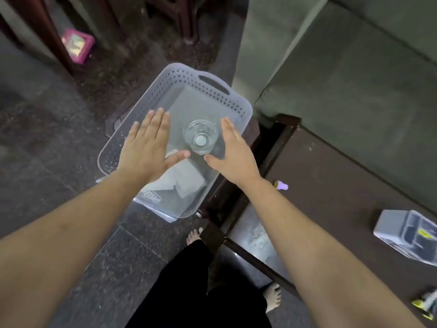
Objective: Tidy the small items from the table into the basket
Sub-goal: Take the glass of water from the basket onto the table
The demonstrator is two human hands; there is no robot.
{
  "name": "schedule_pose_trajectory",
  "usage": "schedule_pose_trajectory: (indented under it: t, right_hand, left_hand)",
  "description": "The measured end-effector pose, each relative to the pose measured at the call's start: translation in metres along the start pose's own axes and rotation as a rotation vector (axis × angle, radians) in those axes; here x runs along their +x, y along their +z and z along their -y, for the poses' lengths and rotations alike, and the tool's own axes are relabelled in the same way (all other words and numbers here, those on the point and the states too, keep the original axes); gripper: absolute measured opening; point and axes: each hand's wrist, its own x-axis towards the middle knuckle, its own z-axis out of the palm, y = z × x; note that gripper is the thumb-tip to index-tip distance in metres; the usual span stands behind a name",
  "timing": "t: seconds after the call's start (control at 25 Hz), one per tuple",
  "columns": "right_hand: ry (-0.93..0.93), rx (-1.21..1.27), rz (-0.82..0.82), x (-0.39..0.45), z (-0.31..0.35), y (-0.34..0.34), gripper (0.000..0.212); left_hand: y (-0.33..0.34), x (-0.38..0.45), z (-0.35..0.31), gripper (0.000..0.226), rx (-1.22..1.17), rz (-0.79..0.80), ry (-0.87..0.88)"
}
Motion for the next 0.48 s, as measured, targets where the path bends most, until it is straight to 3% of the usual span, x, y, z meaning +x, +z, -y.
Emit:
schedule_pose_trajectory:
  t: [0.2, 0.48]
  right_hand:
    - [0.094, 0.027, 0.034, 0.033, 0.008, 0.025, 0.116]
    - [0.219, 0.106, -0.127, 0.050, 0.021, 0.043, 0.105]
  left_hand:
    - [0.035, -0.005, 0.026, 0.105, 0.011, 0.037, -0.030]
    - [0.051, -0.003, 0.024, 0.110, -0.039, 0.039, -0.066]
